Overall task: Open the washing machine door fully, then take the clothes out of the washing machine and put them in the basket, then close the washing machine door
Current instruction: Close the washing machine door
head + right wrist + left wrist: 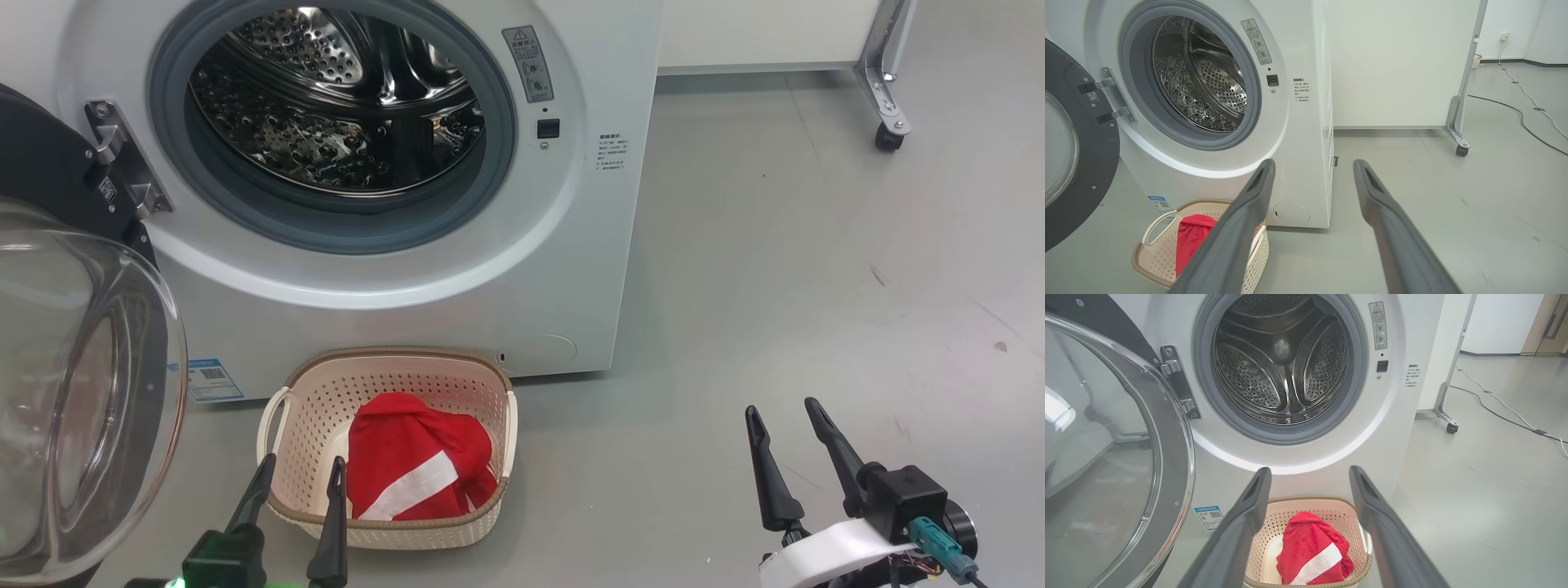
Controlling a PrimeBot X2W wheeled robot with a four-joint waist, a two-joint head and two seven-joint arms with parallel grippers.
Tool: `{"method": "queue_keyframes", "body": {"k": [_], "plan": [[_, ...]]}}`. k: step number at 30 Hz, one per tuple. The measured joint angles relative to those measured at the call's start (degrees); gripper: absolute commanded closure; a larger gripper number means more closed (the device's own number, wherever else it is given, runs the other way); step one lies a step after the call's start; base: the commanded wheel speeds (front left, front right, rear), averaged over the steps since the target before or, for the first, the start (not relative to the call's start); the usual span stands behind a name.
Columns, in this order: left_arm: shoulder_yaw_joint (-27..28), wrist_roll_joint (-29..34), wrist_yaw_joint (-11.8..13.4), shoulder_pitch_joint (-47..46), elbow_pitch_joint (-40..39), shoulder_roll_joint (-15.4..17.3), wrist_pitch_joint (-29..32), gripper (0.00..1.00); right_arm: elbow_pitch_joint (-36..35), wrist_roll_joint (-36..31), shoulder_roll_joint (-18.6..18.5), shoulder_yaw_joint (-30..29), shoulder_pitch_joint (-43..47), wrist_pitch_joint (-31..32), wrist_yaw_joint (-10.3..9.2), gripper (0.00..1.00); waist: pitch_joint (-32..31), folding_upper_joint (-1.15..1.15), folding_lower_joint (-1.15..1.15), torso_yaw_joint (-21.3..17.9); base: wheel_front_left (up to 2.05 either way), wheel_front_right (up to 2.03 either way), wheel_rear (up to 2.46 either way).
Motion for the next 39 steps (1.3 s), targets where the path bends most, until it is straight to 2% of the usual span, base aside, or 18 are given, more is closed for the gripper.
{"method": "queue_keyframes", "body": {"k": [13, 35, 39], "plan": [[0.1, 0.0, 0.0, 0.2, -1.2, 0.2, 0.5, 0.00, 0.0, 0.0, -0.1, -0.2, 0.1, 0.0, -0.42, 0.00, -0.2, 0.00, 0.00, 0.0, -0.44, 0.44, 0.00], [0.2, 0.0, 0.0, 0.5, -1.9, 0.2, 0.5, 0.00, -0.2, 0.0, -0.3, -0.6, 0.1, 0.0, -0.52, 0.00, 0.1, 0.00, 0.00, 0.4, -0.01, 0.01, 0.00], [-0.2, 0.0, 0.0, 0.5, -1.9, 0.2, 0.6, 0.00, -0.3, 0.1, -0.4, -1.3, 0.2, 0.0, -1.00, 0.00, 0.0, 0.00, 0.00, 1.1, 0.00, 0.00, 0.00]]}}
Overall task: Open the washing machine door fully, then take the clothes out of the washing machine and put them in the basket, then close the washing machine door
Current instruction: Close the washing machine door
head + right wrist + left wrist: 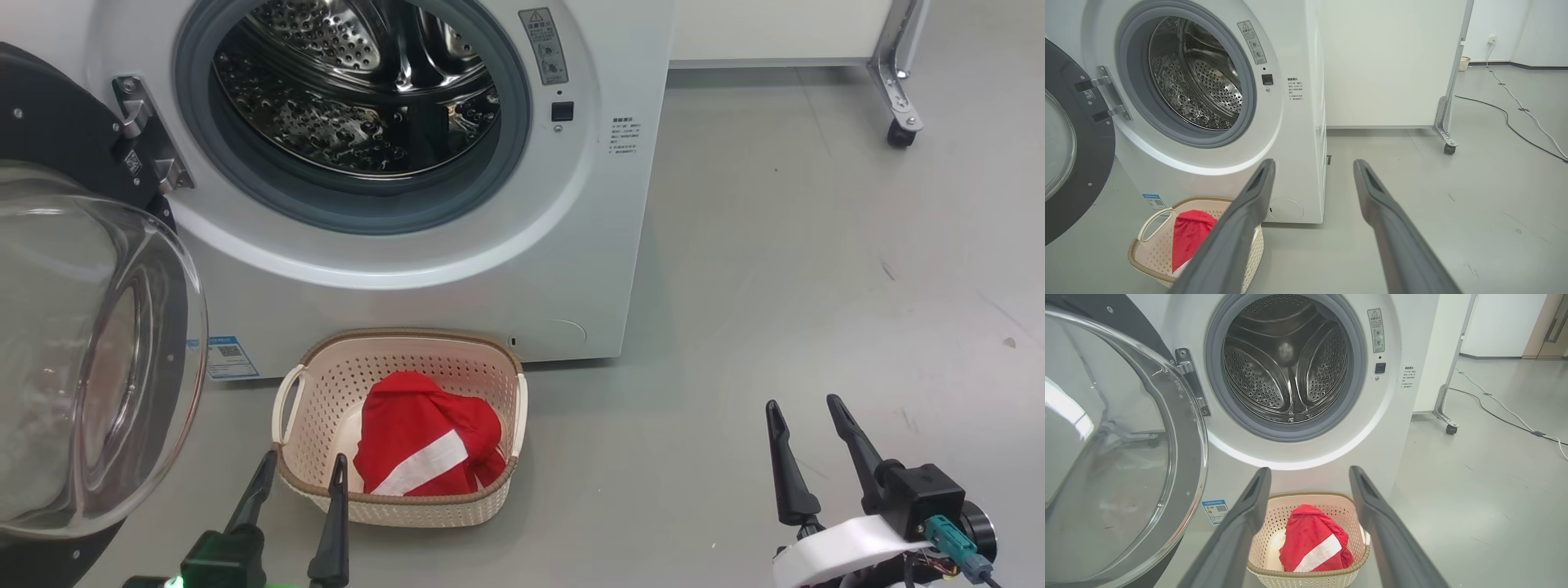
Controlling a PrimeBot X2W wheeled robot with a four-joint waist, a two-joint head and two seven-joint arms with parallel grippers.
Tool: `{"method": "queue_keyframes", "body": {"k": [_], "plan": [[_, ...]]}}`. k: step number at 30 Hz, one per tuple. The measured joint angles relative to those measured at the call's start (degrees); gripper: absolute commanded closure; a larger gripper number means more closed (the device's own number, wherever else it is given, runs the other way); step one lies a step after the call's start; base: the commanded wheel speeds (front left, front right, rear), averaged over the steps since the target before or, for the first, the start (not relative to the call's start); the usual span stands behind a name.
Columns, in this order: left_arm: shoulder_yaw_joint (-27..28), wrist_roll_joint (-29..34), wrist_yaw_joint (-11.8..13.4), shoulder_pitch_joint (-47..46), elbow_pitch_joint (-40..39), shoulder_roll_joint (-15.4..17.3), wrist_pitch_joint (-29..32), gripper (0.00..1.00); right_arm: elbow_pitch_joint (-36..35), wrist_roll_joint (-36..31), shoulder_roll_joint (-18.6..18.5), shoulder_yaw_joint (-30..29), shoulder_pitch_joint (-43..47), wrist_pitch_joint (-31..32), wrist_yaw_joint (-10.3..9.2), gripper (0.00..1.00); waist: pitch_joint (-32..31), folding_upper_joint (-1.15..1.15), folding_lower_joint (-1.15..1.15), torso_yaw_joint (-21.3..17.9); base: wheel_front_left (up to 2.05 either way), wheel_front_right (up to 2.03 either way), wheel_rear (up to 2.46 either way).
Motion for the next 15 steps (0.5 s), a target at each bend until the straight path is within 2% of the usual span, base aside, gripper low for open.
{"method": "queue_keyframes", "body": {"k": [15], "plan": [[0.3, 0.0, 0.1, -0.1, -0.9, 0.0, -0.1, 0.00, -1.5, 0.0, -0.5, -0.4, 0.2, 0.0, -0.44, 0.00, 0.7, 0.00, 0.00, 5.9, 0.00, 0.00, 0.00]]}}
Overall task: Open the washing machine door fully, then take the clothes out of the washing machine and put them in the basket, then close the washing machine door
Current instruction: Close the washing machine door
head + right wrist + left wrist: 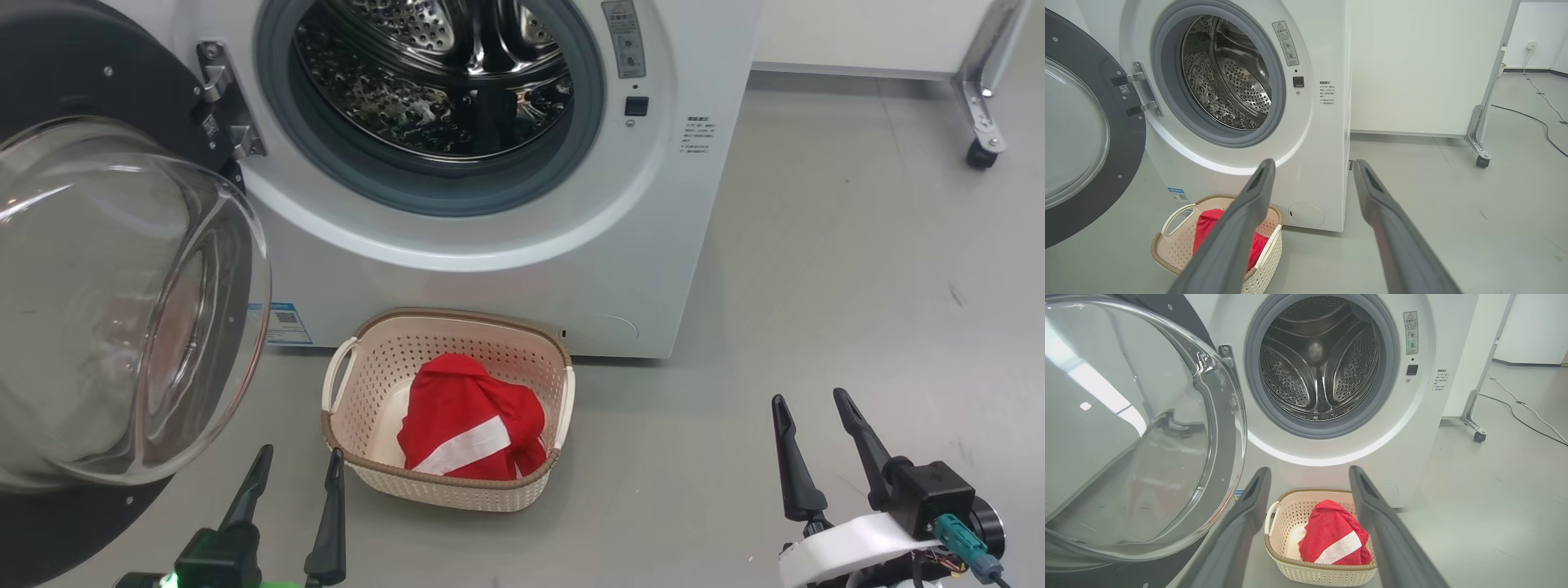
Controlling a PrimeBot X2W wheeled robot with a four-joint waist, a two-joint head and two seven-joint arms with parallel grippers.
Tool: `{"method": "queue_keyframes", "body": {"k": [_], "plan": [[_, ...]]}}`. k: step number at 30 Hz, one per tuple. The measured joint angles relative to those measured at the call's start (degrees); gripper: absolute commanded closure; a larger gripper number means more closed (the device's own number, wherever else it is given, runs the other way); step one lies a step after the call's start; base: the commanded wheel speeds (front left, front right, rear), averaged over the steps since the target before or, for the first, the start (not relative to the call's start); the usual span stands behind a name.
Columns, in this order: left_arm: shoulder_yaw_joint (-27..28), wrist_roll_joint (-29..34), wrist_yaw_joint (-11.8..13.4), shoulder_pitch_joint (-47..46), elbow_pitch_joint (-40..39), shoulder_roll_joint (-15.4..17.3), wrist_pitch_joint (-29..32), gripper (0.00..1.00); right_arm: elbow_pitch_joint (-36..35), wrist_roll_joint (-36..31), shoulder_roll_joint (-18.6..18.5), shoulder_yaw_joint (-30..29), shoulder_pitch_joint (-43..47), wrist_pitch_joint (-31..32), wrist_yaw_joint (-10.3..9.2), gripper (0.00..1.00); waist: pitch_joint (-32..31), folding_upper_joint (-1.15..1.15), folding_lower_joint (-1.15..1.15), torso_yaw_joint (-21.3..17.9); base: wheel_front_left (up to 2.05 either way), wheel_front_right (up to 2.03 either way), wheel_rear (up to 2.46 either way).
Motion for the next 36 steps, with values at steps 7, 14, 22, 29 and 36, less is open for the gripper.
{"method": "queue_keyframes", "body": {"k": [7, 14, 22, 29, 36], "plan": [[0.2, 0.0, 0.3, 0.0, 0.0, 0.0, -0.2, 0.00, -0.5, 0.0, -0.2, 0.0, 0.0, 0.0, 0.01, 0.00, 0.4, 0.00, 0.00, 4.5, 0.00, 0.00, 0.00], [0.5, 0.0, 0.3, 0.0, 0.0, -0.1, -0.3, 0.00, -0.6, 0.0, -0.2, 0.1, 0.0, 0.0, 0.02, 0.00, 0.7, 0.00, 0.00, 9.5, 0.00, 0.00, 0.00], [1.3, 0.0, 0.5, 0.0, 0.5, -0.2, -0.3, 0.00, -0.6, 0.0, -0.2, 0.8, 0.0, 0.0, 0.04, 0.00, 0.5, 0.00, 0.00, 15.2, 0.00, 0.00, 0.00], [2.4, -0.2, 0.8, 0.0, 0.5, -0.3, -0.3, 0.00, -0.6, 0.0, -0.1, 2.1, 0.0, 0.0, 0.11, 0.00, -0.1, 0.00, 0.00, 18.7, 0.00, 0.00, 0.00], [3.2, -0.7, 0.8, 0.1, 0.4, -0.4, -0.3, 0.00, -0.5, 0.0, 0.0, 2.7, 0.0, 0.3, 0.55, 0.00, -0.4, 0.00, 0.00, 19.5, 0.00, 0.00, 0.00]]}}
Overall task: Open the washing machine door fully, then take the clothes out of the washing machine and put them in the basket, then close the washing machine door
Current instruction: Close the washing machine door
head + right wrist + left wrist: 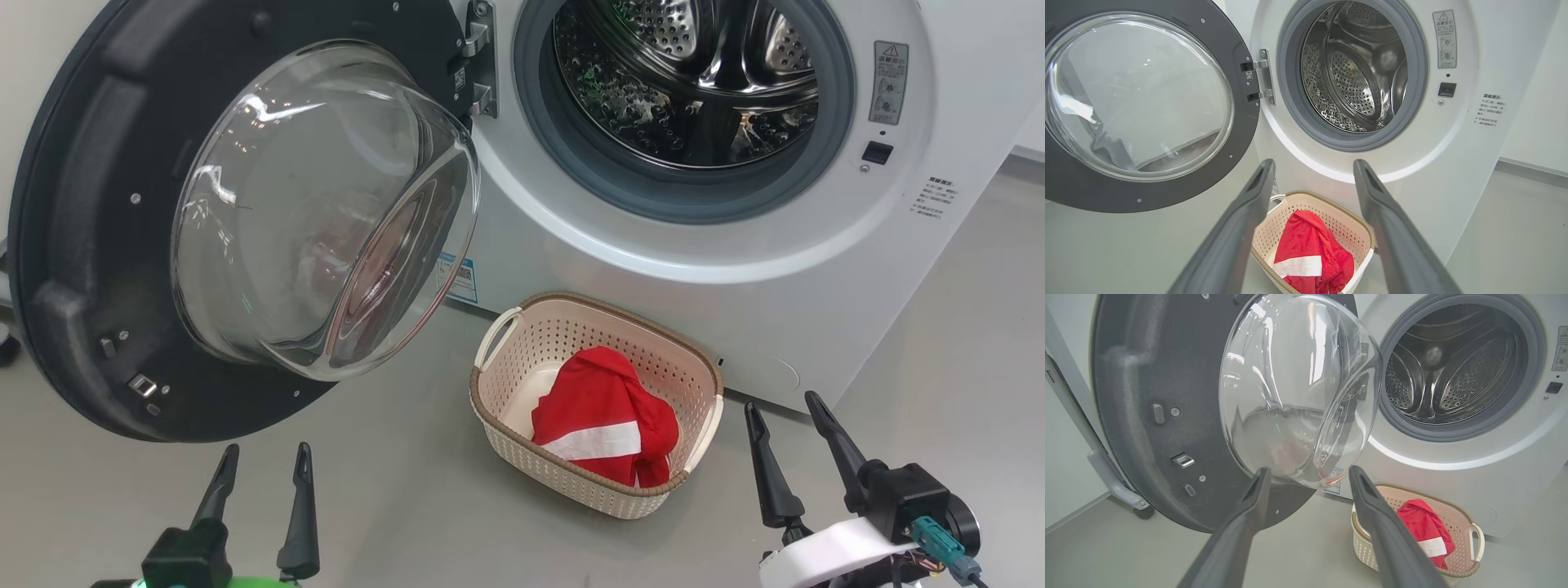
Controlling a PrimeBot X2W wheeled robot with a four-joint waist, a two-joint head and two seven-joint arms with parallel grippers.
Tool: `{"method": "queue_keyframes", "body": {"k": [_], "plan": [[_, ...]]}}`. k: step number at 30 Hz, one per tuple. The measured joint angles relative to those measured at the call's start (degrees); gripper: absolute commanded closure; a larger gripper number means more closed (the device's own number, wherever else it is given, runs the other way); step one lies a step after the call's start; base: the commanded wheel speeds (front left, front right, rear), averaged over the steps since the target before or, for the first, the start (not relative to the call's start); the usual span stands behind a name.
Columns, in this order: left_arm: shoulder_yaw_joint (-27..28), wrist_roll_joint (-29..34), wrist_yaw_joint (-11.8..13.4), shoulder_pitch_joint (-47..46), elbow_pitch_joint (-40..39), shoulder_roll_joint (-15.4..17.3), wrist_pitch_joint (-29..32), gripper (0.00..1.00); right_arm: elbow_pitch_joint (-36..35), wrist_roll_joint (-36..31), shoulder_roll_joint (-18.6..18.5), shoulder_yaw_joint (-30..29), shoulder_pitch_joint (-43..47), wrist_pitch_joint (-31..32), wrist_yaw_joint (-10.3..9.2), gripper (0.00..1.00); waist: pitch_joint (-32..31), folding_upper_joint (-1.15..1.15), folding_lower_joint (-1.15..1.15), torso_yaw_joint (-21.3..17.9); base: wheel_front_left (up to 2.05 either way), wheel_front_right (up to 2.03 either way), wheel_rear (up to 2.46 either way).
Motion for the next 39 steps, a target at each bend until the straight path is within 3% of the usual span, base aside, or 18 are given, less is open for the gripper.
{"method": "queue_keyframes", "body": {"k": [16, 17, 18, 19, 20, 27, 34, 39], "plan": [[0.0, -0.4, 0.0, 0.0, -0.7, -0.3, -0.5, 0.03, 0.2, 0.0, 0.1, 0.3, 0.0, 0.5, -0.01, 0.00, 0.2, 0.00, 0.00, -0.1, 0.00, 0.00, 0.00], [0.0, -0.4, 0.0, 0.0, -0.7, -0.3, -0.5, 0.48, 0.2, 0.0, 0.1, 0.3, 0.0, 0.5, -0.01, 0.00, 0.2, 0.00, 0.00, -0.1, 0.00, 0.00, 0.00], [0.0, -0.5, 0.0, 0.0, -0.8, -0.4, -0.6, 0.65, 0.2, 0.0, 0.1, 0.3, 0.0, 0.5, -0.01, 0.00, 0.2, 0.00, 0.00, -0.1, 0.00, 0.00, 0.00], [0.0, -0.5, 0.0, 0.0, -0.9, -0.4, -0.7, 0.89, 0.2, 0.0, 0.1, 0.3, 0.0, 0.5, -0.01, 0.00, 0.2, 0.00, 0.00, -0.1, 0.00, 0.00, 0.00], [-0.1, -0.5, 0.0, 0.0, -1.0, -0.4, -0.8, 1.00, 0.2, 0.0, 0.1, 0.3, 0.0, 0.5, -0.01, 0.00, 0.2, 0.00, 0.00, -0.1, 0.00, 0.00, 0.00], [-0.2, -3.2, 0.0, 0.0, -2.8, -0.5, -2.5, 1.00, 0.5, 0.0, 0.1, 0.4, 0.0, 0.5, -0.01, 0.00, 0.1, 0.00, 0.00, 0.0, 0.00, 0.00, 0.00], [0.4, -19.8, -3.3, -0.2, -7.2, -0.9, -4.4, 1.00, 0.4, 0.0, 0.1, 0.5, -0.1, 0.5, -0.02, 0.00, 0.7, 0.00, 0.00, 0.3, 0.00, 0.00, 0.00], [0.4, -39.8, -4.0, -1.6, -12.1, -0.9, -7.1, 1.00, 0.4, 0.0, 0.1, 0.4, -0.2, 0.5, -0.02, 0.00, 0.9, 0.00, 0.00, 0.4, 0.00, 0.00, 0.00]]}}
